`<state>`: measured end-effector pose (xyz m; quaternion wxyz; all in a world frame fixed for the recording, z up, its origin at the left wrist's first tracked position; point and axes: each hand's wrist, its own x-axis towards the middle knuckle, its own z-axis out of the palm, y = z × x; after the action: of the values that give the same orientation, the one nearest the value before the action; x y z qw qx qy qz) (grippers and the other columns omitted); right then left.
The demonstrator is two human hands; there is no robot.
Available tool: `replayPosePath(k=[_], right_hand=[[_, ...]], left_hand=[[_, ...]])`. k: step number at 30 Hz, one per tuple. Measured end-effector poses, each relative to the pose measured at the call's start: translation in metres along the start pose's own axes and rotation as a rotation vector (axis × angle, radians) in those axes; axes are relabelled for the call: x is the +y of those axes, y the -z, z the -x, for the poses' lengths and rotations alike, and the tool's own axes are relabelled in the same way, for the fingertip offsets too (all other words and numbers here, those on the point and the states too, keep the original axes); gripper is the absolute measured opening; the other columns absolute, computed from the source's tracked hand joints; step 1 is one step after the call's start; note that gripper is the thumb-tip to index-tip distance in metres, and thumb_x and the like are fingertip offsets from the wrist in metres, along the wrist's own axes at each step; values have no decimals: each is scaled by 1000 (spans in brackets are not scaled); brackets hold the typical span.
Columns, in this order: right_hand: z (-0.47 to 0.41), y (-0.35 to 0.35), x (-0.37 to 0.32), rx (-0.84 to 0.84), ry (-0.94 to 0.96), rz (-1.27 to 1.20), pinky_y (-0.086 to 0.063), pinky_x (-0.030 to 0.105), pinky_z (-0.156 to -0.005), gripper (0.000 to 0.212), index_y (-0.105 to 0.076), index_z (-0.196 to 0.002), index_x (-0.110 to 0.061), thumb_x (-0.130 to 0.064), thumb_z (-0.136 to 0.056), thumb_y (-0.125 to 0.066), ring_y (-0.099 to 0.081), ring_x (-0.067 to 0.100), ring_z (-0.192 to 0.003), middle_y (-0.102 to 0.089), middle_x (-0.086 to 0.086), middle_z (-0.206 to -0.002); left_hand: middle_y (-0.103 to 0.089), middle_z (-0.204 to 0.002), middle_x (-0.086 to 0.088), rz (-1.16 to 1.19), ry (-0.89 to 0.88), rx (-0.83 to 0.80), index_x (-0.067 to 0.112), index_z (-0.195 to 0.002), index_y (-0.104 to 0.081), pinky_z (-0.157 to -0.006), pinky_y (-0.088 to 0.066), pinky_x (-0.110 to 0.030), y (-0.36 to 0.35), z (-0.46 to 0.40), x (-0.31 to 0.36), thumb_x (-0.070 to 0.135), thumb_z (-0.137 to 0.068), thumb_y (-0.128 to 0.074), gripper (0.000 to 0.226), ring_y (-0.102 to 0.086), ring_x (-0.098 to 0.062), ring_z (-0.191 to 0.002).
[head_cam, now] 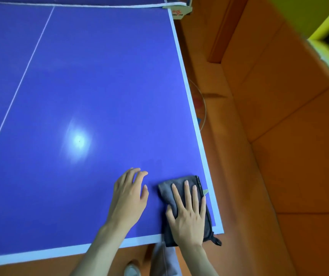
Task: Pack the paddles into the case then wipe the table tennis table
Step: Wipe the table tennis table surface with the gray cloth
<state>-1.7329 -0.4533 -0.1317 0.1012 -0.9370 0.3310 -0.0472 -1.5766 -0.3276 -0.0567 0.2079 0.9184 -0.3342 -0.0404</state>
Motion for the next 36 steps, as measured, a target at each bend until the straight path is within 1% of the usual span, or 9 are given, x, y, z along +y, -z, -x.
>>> replayPosePath(k=[5,9,12,15,19,22,26,32,36], right_hand=[[-61,-6,-3,11,-6,31,-16,56,-127,72,-28,-161,-42,-50,-94,-50,-21,29,-158,-25,2,-170],[-142,-12,-7,22,12,26,-16,56,-127,71,-25,-162,-42,-51,-96,-47,-17,28,-159,-21,2,-172],[-212,-14,-10,30,29,15,-14,55,-127,70,-26,-162,-41,-52,-96,-47,-15,27,-159,-21,1,-172],[-279,-16,-12,44,54,16,-11,54,-128,69,-28,-161,-41,-51,-96,-48,-16,27,-159,-22,1,-171],[-368,-21,-18,40,69,20,-11,56,-127,66,-28,-161,-41,-53,-98,-42,-14,27,-159,-21,1,-172],[-432,-25,-25,57,73,27,-10,57,-127,65,-29,-161,-41,-55,-98,-38,-15,27,-159,-21,2,-172],[-513,-33,-36,76,68,7,-8,58,-127,65,-30,-161,-41,-57,-97,-32,-14,27,-159,-21,2,-172],[-602,-36,-48,51,113,17,-3,58,-127,64,-25,-162,-39,-53,-100,-25,-9,28,-160,-16,3,-173],[-631,-33,-48,61,156,-61,-3,56,-128,68,-36,-159,-33,-48,-95,-22,-13,29,-159,-24,4,-171]], left_hand=[[-59,-135,-1,30,20,-18,19,-129,-61,-106,-45,-43,-10,-46,1,13,-94,-67,35,-51,-24,-133],[-58,-137,1,56,56,-38,20,-130,-61,-107,-46,-41,-19,-92,2,13,-94,-66,37,-51,-23,-135],[-58,-137,3,82,64,-27,20,-135,-57,-108,-44,-37,-25,-133,5,10,-93,-66,44,-52,-20,-134],[-56,-141,5,115,108,-17,20,-143,-51,-111,-38,-32,-29,-173,6,9,-93,-66,54,-49,-16,-136],[-56,-141,5,104,188,-20,21,-144,-52,-111,-32,-27,-36,-221,-1,8,-92,-66,56,-49,-17,-137],[-55,-142,6,95,226,-26,22,-144,-51,-113,-31,-27,-44,-252,-5,9,-93,-65,55,-47,-17,-140],[-56,-141,7,99,228,-2,21,-143,-51,-113,-34,-32,-57,-290,-6,8,-92,-65,54,-45,-17,-143],[-54,-143,8,116,239,31,21,-143,-52,-116,-33,-34,-69,-328,-1,8,-93,-63,52,-41,-14,-145],[-54,-143,8,109,231,44,20,-141,-54,-117,-34,-32,-72,-335,1,9,-94,-61,49,-41,-13,-145]])
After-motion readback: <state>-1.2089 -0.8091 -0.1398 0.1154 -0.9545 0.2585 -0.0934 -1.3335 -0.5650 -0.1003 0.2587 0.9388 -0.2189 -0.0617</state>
